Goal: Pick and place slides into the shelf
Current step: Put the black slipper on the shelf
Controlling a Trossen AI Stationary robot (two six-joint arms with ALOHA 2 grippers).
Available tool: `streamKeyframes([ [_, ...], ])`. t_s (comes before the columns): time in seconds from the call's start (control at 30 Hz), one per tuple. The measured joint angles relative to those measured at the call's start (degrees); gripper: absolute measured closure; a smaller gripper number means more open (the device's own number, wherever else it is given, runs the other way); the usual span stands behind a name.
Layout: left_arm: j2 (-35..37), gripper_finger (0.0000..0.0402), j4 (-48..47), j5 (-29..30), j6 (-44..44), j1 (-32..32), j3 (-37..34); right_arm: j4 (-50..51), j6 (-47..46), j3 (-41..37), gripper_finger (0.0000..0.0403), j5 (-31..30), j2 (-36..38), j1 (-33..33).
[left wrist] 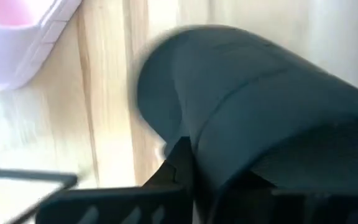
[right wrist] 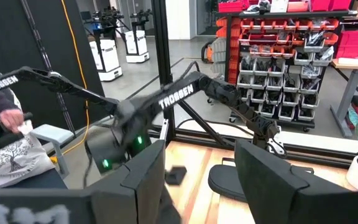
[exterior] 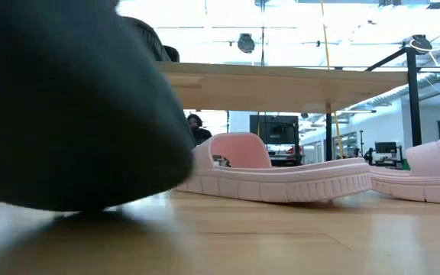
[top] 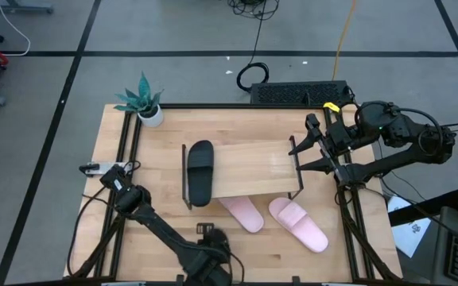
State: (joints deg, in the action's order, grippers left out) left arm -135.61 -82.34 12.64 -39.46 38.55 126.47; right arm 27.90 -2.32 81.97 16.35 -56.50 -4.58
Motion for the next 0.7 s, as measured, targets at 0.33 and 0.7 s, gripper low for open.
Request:
streamKeyframes([
  [0.33, 12.56, 0.04, 6.18, 11.73, -22.33, -1.57, 6.07, 0.01, 0.0, 0.0, 0.022, 0.18, 0.01, -0.02],
  [0.7, 17.17, 0.0401, 8.33, 37.03, -7.15, -13.45, 8.31, -0.36, -2.35, 0.0, 0.022, 0.21, 0.27, -0.01],
])
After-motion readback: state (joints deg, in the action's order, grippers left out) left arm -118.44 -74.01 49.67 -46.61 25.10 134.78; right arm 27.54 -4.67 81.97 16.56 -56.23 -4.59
